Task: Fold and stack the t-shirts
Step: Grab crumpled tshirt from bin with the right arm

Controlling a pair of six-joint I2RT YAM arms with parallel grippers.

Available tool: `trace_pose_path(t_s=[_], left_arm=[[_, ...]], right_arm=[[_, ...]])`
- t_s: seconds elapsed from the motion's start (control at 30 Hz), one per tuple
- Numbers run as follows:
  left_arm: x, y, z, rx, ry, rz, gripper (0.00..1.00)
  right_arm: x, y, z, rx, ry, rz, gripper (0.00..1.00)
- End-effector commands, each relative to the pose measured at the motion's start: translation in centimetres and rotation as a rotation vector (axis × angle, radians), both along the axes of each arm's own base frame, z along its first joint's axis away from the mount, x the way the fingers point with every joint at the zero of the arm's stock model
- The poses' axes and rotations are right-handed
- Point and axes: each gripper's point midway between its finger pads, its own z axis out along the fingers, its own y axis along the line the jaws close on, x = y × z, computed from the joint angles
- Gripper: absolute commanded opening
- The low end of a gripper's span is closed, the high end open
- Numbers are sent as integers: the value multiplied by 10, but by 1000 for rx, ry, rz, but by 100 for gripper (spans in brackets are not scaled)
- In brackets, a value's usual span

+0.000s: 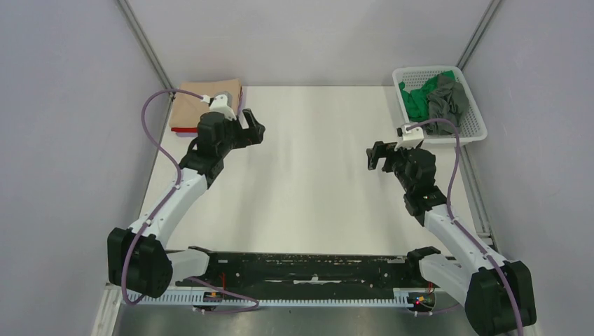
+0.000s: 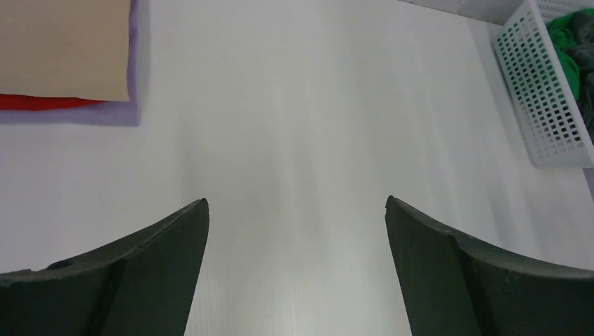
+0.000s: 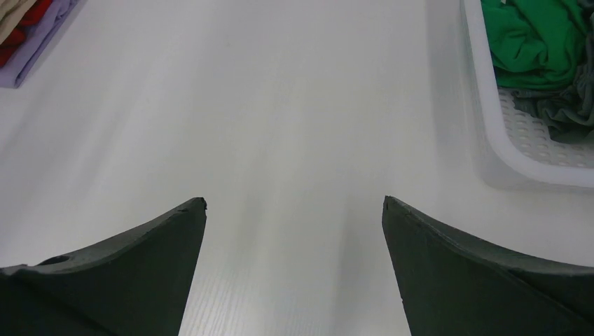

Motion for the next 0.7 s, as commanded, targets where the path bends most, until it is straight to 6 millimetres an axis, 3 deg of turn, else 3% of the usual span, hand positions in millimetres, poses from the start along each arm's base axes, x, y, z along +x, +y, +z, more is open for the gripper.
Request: trace_pose_path(t_s=[0.0, 0.13, 0.33, 0.57, 0.67], left_arm=[[8, 16, 24, 13, -45, 97, 100], [9, 20, 24, 16, -31, 125, 100], [9, 28, 21, 27, -13, 171, 100], [7, 32, 19, 54, 0, 180, 100], [6, 33, 18, 60, 4, 179, 100]], right_arm=[[13, -4, 30, 28, -112, -38, 98], [32, -16, 42, 12, -139, -128, 98], [84, -75, 47, -96, 54, -418, 98], [139, -154, 47, -123, 219, -553, 98], [154, -183, 39, -127, 264, -589, 98]])
